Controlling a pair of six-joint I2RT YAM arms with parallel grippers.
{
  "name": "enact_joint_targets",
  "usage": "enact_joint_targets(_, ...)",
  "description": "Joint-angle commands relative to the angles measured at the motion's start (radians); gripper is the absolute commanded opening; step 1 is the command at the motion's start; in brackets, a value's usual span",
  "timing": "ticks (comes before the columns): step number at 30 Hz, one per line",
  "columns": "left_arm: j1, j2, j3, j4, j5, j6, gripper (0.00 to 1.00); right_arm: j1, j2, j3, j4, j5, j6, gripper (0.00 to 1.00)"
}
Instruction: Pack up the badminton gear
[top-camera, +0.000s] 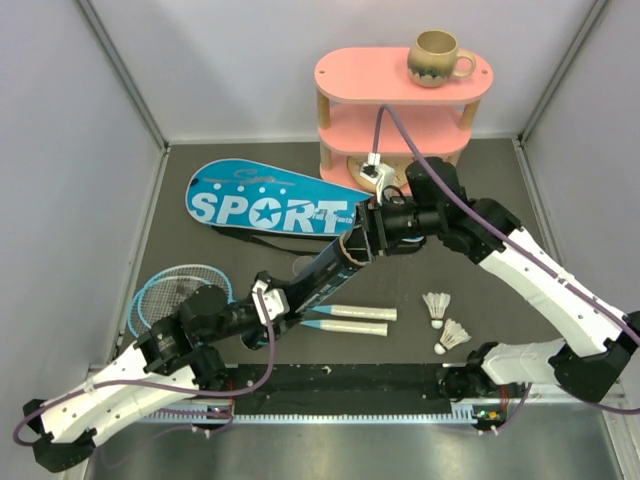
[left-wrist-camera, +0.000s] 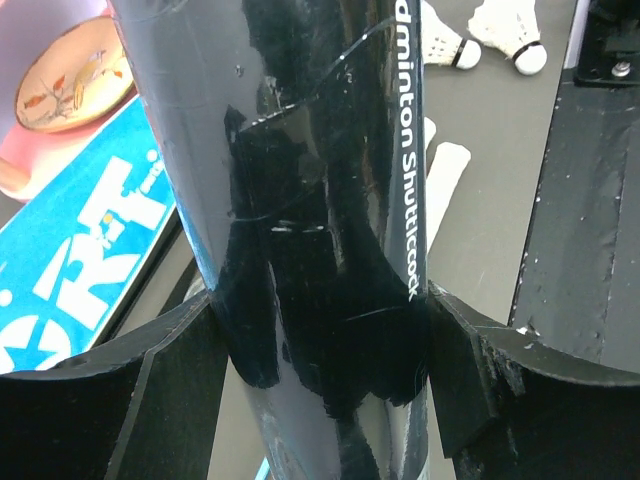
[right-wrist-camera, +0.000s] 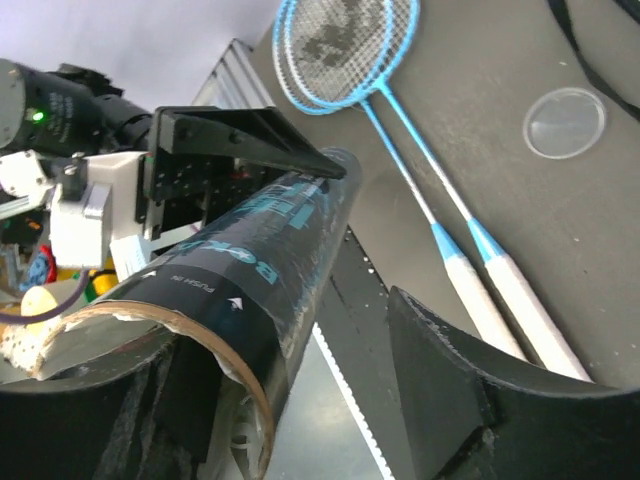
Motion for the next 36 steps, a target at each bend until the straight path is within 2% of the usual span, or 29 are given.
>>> enact_joint_targets(1, 0.000, -0.017, 0.011, 0.136, -0.007, -0.002, 0.07, 0.008, -0.025, 0.044, -0.011, 0.096, -0.037, 0.68)
enact_joint_targets(4, 0.000, -0.015, 0.013, 0.138, -0.036, -0.006, 0.07, -0.041, -0.104, 0.055, -0.007, 0.147, -0.029, 0.73)
enact_joint_targets(6, 0.000, -0.015, 0.016, 0.133, -0.057, -0.006, 0.06, -0.081, -0.194, 0.044, -0.010, 0.194, -0.026, 0.79)
enact_joint_targets(7, 0.000, -0.014, 0.014, 0.130, -0.080, -0.004, 0.06, -0.139, -0.233, 0.035, -0.013, 0.211, -0.025, 0.84)
enact_joint_targets(10, 0.000, -0.015, 0.019, 0.127, -0.111, -0.009, 0.06, -0.222, -0.368, -0.027, -0.036, 0.337, -0.005, 0.94)
enact_joint_targets(13, 0.000, -0.015, 0.022, 0.124, -0.140, -0.012, 0.06, -0.259, -0.440, -0.106, -0.094, 0.507, 0.027, 0.99)
enact_joint_targets(14, 0.001, -0.017, 0.024, 0.124, -0.150, -0.010, 0.06, -0.267, -0.442, -0.126, -0.131, 0.626, 0.050, 0.99)
enact_joint_targets(16, 0.001, -0.023, 0.027, 0.121, -0.153, -0.015, 0.06, -0.288, -0.413, -0.195, -0.243, 0.766, 0.135, 0.99)
enact_joint_targets(17, 0.001, -0.026, 0.025, 0.121, -0.151, -0.015, 0.06, -0.308, -0.402, -0.227, -0.267, 0.785, 0.168, 0.99)
enact_joint_targets(21, 0.001, -0.038, 0.025, 0.123, -0.143, -0.021, 0.05, -0.475, -0.364, -0.443, -0.283, 0.742, 0.363, 0.98)
enact_joint_targets(25, 0.001, -0.045, 0.027, 0.124, -0.137, -0.022, 0.06, -0.531, -0.232, -0.495, -0.313, 0.831, 0.432, 0.96)
enact_joint_targets(28, 0.001, -0.046, 0.027, 0.124, -0.130, -0.025, 0.06, -0.538, -0.079, -0.487, -0.323, 0.805, 0.466, 0.95)
enact_joint_targets(31, 0.001, -0.048, 0.028, 0.123, -0.119, -0.029, 0.05, -0.538, 0.021, -0.492, -0.318, 0.757, 0.495, 0.87)
enact_joint_targets(36, 0.001, -0.054, 0.027, 0.123, -0.116, -0.030, 0.05, -0.538, 0.047, -0.553, -0.271, 0.724, 0.534, 0.73)
